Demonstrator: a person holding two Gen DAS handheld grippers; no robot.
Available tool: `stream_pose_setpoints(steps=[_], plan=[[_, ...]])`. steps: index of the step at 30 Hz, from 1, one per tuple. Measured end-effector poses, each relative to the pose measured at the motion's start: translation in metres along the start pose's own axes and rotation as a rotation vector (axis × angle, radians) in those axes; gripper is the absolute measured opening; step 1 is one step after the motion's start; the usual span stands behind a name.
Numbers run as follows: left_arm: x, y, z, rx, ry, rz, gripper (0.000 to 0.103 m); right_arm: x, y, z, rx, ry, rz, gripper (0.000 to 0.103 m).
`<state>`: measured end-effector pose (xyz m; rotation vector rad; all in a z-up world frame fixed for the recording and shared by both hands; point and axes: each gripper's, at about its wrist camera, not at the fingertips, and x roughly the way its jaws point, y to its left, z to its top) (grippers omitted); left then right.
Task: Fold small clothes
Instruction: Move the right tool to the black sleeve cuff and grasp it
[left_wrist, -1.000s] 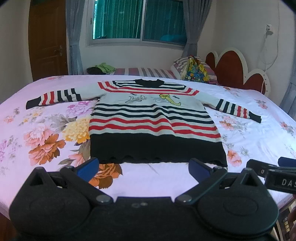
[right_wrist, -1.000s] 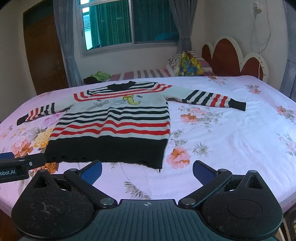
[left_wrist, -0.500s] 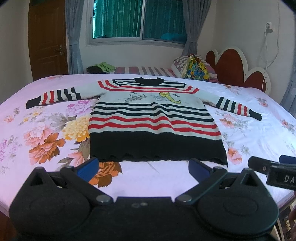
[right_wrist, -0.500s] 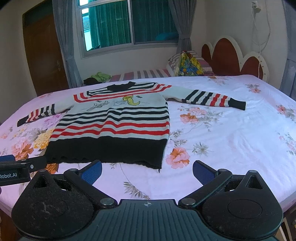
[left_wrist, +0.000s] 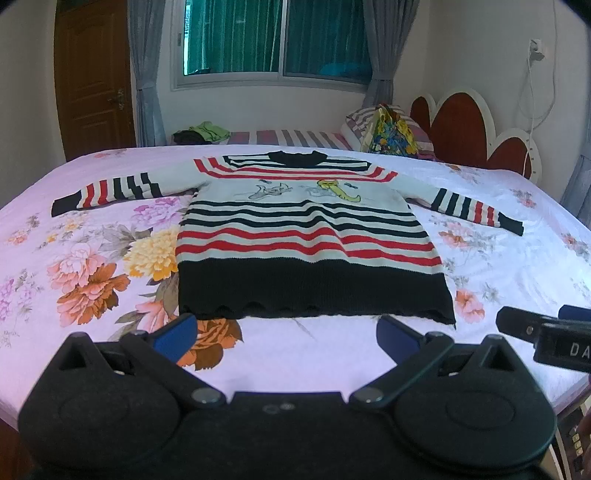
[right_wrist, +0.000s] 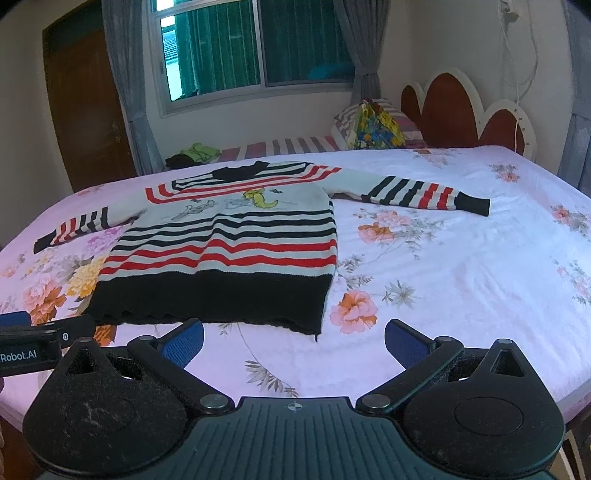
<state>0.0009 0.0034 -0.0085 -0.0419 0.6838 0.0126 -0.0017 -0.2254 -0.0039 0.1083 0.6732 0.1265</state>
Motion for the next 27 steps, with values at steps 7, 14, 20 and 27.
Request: stream_pose_setpoints(steps=[7,14,20,27], plan=[[0.001,-0.001,0.0,-0.008,0.004,0.002,0.102,0.003,-0.003,0.0,0.022,0.011,-0.015,0.103],[0.005,-0.002,0.002,-0.019,-0.005,0.031,0.102,0.004,-0.012,0.003,0.089,0.005,0.035,0.103],[0.01,-0.005,0.003,0.001,-0.016,-0.012,0.102,0.005,-0.02,0.009,0.126,-0.013,0.059,0.103],[-0.009,0.002,0.062,0.032,-0.255,-0.002,0.102,-0.008,-0.045,0.068,0.06,-0.197,-0.018,0.103]])
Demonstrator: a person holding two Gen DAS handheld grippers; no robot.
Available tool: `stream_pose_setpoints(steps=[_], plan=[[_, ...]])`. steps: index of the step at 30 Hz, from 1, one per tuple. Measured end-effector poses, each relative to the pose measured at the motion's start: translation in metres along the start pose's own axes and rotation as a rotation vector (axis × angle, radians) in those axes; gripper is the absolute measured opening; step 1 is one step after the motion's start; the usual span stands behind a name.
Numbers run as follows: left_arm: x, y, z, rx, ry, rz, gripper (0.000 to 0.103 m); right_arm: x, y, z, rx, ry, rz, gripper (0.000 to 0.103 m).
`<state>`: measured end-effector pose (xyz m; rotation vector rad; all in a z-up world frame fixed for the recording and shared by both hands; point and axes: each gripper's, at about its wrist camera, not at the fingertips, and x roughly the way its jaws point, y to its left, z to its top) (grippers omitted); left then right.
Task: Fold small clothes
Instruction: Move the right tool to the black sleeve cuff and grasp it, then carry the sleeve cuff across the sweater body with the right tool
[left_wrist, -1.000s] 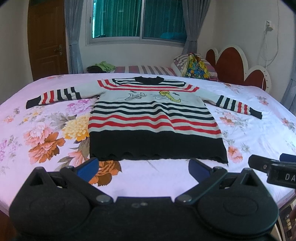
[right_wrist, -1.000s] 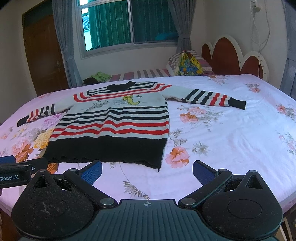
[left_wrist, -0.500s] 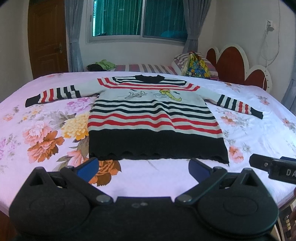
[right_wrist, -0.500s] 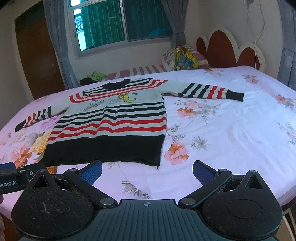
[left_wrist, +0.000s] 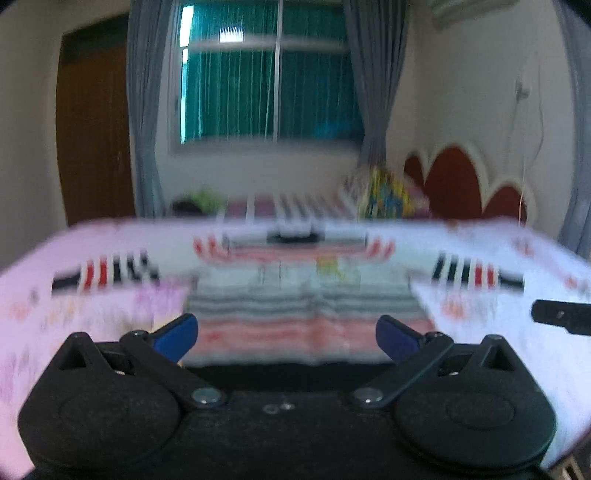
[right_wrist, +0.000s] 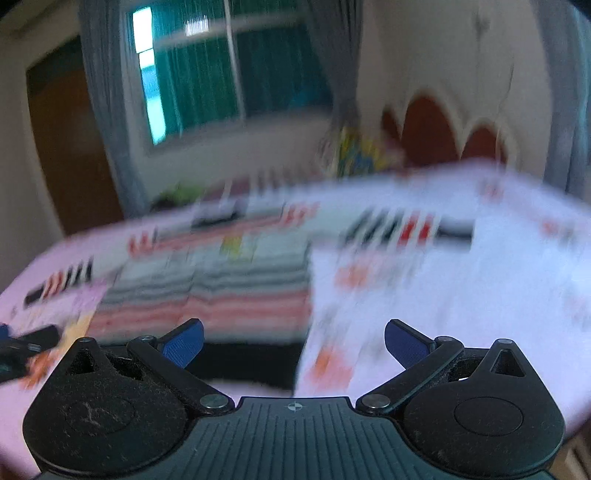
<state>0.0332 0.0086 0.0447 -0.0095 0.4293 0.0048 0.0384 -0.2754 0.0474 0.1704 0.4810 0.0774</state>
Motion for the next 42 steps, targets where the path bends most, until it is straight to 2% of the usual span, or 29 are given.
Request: stream_pose_setpoints(steps=[2,3,4,5,6,8,9,11,13,14,15,16,17,19,21,22,23,24,25,29,32,39,41,42], plan=[[0.014,0.004,0.02,-0.034,-0.018,-0.017,0.102,0.017,-0.014,0.022,0.041,0.036,0.075,0.103],[0.024,0.004,0.027,-0.054,-0.017,-0.039,0.101,0.029,-0.02,0.029,0.067,0.1,0.09,0.103],[0.033,0.003,0.031,-0.073,-0.026,-0.035,0.101,0.042,-0.023,0.034,0.067,0.146,0.071,0.103],[0.042,0.002,0.033,-0.093,-0.038,-0.024,0.101,0.05,-0.025,0.036,0.051,0.138,0.021,0.103],[0.053,0.002,0.035,-0.13,-0.05,-0.031,0.101,0.058,-0.026,0.036,0.019,0.111,-0.066,0.103],[0.07,0.005,0.035,-0.218,-0.077,-0.037,0.102,0.079,-0.035,0.036,0.03,0.13,-0.12,0.103],[0.084,0.005,0.034,-0.263,-0.059,-0.036,0.102,0.091,-0.043,0.035,0.049,0.159,-0.102,0.103],[0.117,0.004,0.033,-0.278,0.029,-0.048,0.102,0.112,-0.06,0.03,0.082,0.167,-0.085,0.103],[0.149,-0.002,0.033,-0.197,0.11,-0.032,0.102,0.132,-0.075,0.028,0.095,0.101,-0.116,0.103],[0.161,-0.003,0.031,-0.149,0.14,0.007,0.102,0.145,-0.087,0.027,0.107,0.087,-0.07,0.103],[0.176,-0.006,0.03,-0.125,0.161,0.034,0.102,0.162,-0.097,0.024,0.129,0.13,-0.019,0.103],[0.187,-0.005,0.027,-0.124,0.175,0.049,0.102,0.188,-0.107,0.023,0.154,0.232,0.008,0.103],[0.201,-0.004,0.025,-0.132,0.196,0.065,0.102,0.204,-0.116,0.025,0.173,0.265,-0.013,0.103],[0.229,-0.002,0.024,-0.131,0.252,0.071,0.101,0.224,-0.138,0.025,0.221,0.205,-0.112,0.103],[0.256,-0.001,0.021,-0.104,0.304,0.084,0.095,0.248,-0.17,0.026,0.328,0.182,-0.141,0.103],[0.267,-0.001,0.021,-0.089,0.316,0.099,0.094,0.258,-0.185,0.026,0.378,0.166,-0.156,0.101],[0.279,-0.001,0.02,-0.079,0.327,0.112,0.094,0.268,-0.199,0.026,0.415,0.153,-0.177,0.089],[0.287,0.0,0.019,-0.077,0.337,0.121,0.094,0.28,-0.214,0.026,0.451,0.153,-0.199,0.061],[0.294,-0.001,0.018,-0.077,0.342,0.133,0.094,0.287,-0.227,0.026,0.492,0.145,-0.213,0.058],[0.323,-0.003,0.016,-0.078,0.36,0.168,0.095,0.305,-0.262,0.029,0.568,0.118,-0.251,0.058],[0.34,-0.005,0.014,-0.087,0.369,0.177,0.095,0.312,-0.278,0.03,0.62,0.092,-0.238,0.058],[0.368,-0.005,0.013,-0.126,0.399,0.176,0.086,0.329,-0.277,0.031,0.59,0.067,-0.241,0.058],[0.369,-0.004,0.014,-0.117,0.394,0.17,0.084,0.331,-0.277,0.032,0.589,0.06,-0.242,0.054],[0.368,-0.003,0.015,-0.107,0.392,0.171,0.084,0.335,-0.278,0.032,0.587,0.061,-0.245,0.046]])
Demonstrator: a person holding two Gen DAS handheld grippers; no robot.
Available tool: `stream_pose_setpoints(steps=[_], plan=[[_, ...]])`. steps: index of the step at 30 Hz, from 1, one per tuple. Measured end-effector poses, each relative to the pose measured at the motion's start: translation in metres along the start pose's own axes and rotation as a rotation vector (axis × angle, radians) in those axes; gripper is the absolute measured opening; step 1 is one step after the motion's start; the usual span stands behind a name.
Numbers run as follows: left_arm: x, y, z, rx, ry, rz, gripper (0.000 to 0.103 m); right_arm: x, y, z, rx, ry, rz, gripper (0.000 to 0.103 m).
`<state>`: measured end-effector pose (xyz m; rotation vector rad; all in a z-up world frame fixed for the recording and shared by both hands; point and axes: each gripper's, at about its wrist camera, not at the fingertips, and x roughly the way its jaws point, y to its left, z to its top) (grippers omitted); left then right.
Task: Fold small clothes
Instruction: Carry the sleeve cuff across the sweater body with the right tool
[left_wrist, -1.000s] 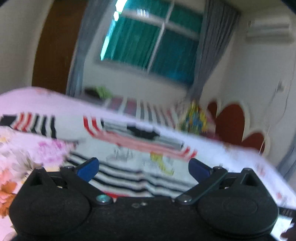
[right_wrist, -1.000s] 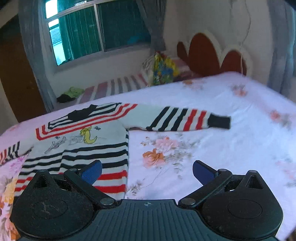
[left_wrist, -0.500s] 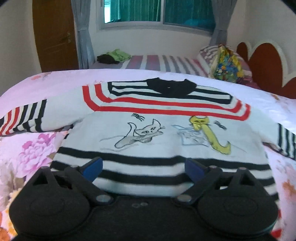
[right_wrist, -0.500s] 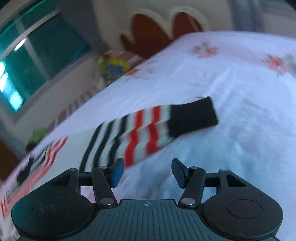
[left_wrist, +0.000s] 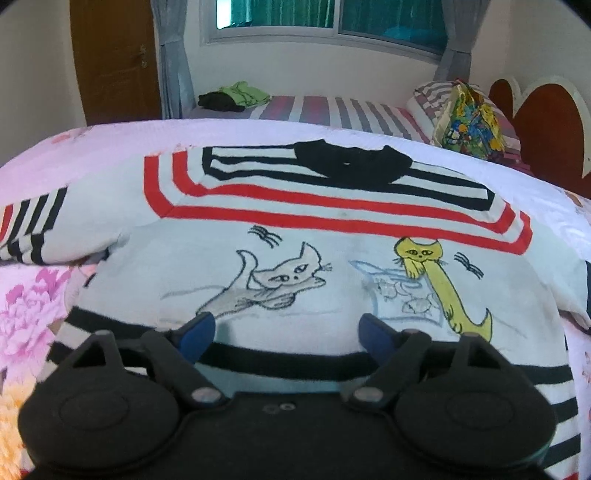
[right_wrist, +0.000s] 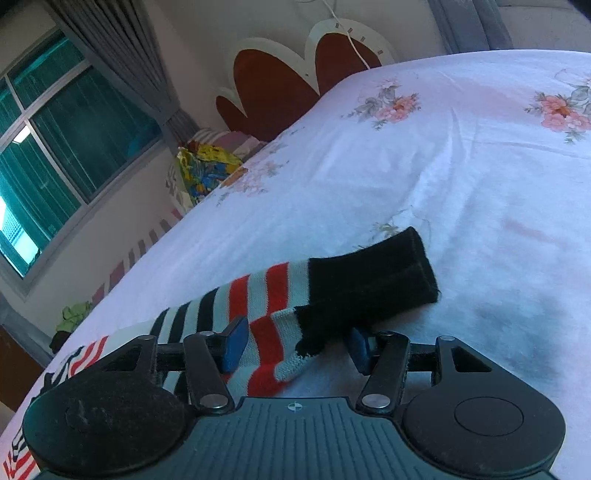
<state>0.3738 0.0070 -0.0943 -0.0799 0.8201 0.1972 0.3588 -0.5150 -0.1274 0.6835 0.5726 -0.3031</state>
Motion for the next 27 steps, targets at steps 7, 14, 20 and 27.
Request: stream_pose_setpoints(steps=[7,14,20,27], plan=[[-0.004,0.038,0.005,0.023,0.013,0.021,0.082,0.013,0.007,0.002,-0.031,0.003,-0.014,0.009],[0.015,0.085,0.014,0.054,0.059,0.004,0.071,-0.001,0.121,-0.018,-0.245,-0.028,0.127,0.008],[0.018,0.121,0.026,0.056,0.034,-0.027,0.083,-0.009,0.257,-0.095,-0.491,0.048,0.337,0.008],[0.015,0.174,0.03,0.023,0.024,-0.042,0.081,0.018,0.351,-0.213,-0.69,0.238,0.412,0.008]])
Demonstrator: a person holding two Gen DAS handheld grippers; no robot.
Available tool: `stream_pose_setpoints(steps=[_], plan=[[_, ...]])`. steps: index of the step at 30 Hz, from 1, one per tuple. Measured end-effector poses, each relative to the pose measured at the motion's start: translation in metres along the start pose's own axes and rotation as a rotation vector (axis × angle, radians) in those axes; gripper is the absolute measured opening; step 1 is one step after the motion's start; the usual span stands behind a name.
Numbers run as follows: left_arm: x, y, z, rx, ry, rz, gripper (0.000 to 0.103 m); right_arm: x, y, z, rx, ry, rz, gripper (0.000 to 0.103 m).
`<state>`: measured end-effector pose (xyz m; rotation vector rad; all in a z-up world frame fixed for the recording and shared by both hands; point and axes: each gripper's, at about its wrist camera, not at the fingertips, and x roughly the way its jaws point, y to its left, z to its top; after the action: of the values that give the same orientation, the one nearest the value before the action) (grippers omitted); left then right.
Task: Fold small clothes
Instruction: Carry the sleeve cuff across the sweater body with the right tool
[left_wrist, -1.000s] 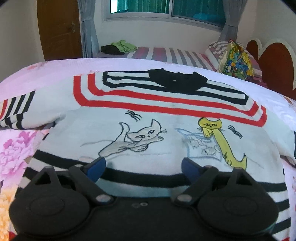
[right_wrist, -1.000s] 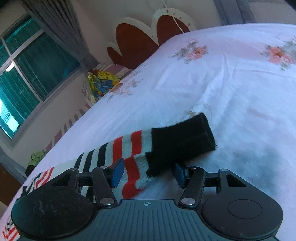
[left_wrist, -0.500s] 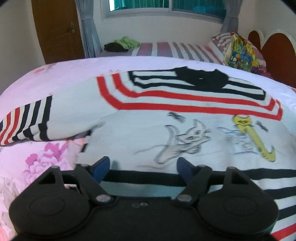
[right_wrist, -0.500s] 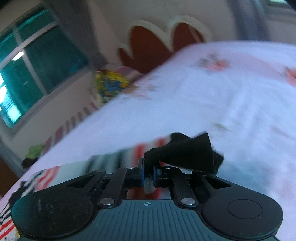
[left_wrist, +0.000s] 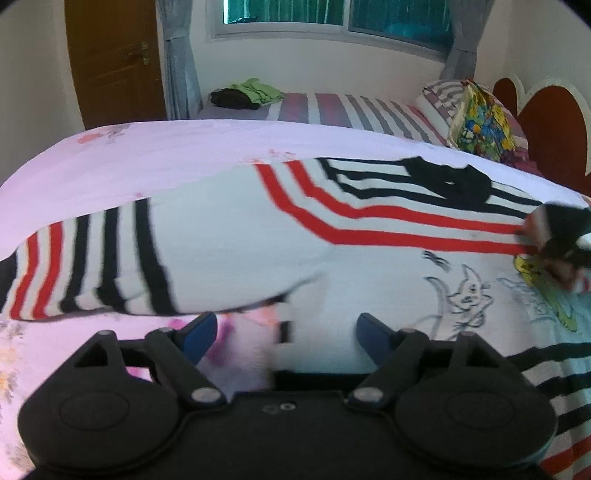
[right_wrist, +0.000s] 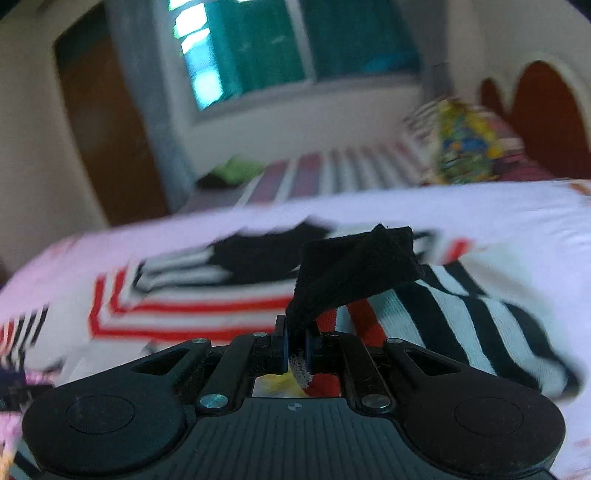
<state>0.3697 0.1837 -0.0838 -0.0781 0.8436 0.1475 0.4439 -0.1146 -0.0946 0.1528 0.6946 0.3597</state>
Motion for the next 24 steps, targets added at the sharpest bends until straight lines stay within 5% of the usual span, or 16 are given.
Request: stream_pose_setpoints(steps=[6,8,10,15,18,21,24], plan=[[-0.004,0.029,-0.004,-0.02,0.007,-0.002,0.081,0.031,0.045,-0.024,-0.13,0.048,-0.06,0.009],[-0.002,0.03,-0.004,-0.019,0.009,-0.012,0.081,0.035,0.051,-0.026,-0.189,0.032,-0.072,0.021],[-0.001,0.026,-0.003,-0.02,0.013,-0.022,0.081,0.035,0.059,-0.032,-0.224,0.008,-0.072,0.099],[0.0,-0.004,0.008,-0.003,-0.004,-0.113,0.079,0.002,0.05,-0.026,-0.184,-0.113,-0.075,0.098],[0.01,-0.034,0.017,-0.016,0.004,-0.242,0.075,-0.023,0.018,-0.02,-0.05,-0.132,-0.088,0.088],[0.033,-0.07,0.023,-0.009,0.055,-0.349,0.058,-0.048,-0.018,-0.02,0.061,-0.137,-0.107,0.078],[0.057,-0.099,0.027,-0.001,0.085,-0.362,0.056,-0.067,-0.053,-0.02,0.195,-0.136,-0.107,0.069]])
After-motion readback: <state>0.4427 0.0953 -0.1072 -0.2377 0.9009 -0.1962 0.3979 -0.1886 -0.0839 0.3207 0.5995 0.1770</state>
